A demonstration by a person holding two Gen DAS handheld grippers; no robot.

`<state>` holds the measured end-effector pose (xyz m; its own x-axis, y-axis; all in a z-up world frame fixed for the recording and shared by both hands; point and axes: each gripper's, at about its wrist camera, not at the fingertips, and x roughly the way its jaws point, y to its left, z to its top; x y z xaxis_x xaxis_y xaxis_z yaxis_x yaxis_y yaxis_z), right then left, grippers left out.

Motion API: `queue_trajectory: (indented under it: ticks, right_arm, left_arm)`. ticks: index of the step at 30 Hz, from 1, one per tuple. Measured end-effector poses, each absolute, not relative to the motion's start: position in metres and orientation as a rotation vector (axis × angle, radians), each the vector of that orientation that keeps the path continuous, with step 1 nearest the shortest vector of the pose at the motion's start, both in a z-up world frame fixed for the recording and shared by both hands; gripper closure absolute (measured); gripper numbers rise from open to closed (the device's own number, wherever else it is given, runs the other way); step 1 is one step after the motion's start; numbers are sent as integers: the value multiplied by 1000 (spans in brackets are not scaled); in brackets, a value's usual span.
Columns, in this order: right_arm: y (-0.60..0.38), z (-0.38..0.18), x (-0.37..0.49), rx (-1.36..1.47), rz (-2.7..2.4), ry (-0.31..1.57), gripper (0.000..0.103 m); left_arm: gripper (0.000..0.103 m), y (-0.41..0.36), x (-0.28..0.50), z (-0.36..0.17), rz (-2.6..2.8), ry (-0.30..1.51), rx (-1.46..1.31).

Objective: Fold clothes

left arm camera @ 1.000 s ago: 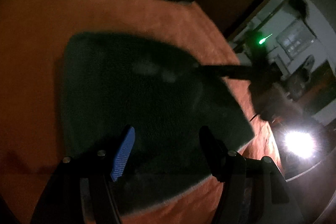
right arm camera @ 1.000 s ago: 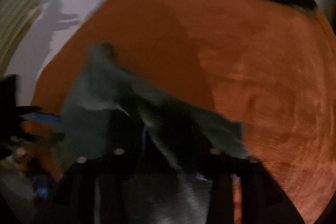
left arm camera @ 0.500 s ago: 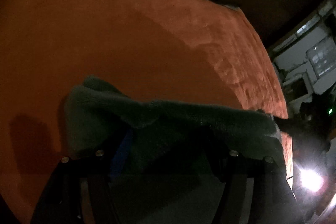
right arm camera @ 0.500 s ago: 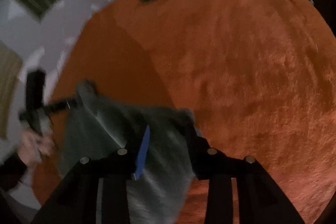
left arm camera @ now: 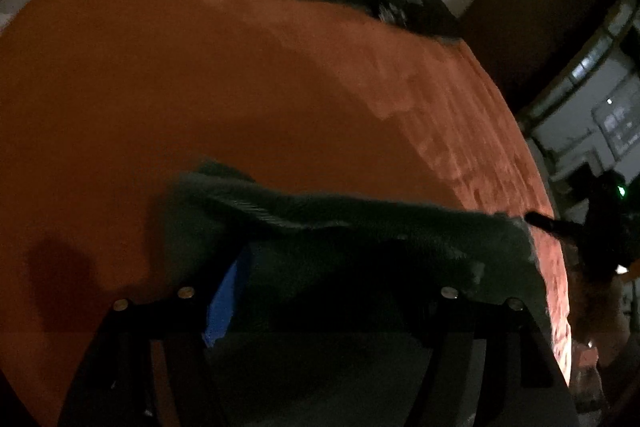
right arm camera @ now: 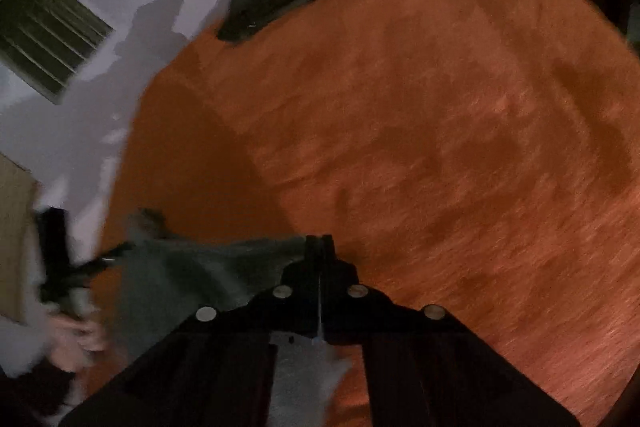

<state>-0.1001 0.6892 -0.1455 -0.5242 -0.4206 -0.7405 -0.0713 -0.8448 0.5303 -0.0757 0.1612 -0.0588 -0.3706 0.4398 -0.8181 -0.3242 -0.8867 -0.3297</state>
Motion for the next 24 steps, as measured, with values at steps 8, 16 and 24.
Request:
queue_trajectory:
  ticks: [8, 16, 24]
  right_arm:
    - [612, -92, -84, 1284, -2383, -388, 91]
    - [629, -147, -119, 1546, -2579, -379, 93]
    - [648, -124, -89, 1456, -2605, -468, 92]
  left_arm:
    - [28, 158, -100, -57, 2346, -62, -1427]
    - [20, 138, -132, -78, 2641, 0, -1464]
    - [20, 75, -108, -42, 2475, -349, -1545]
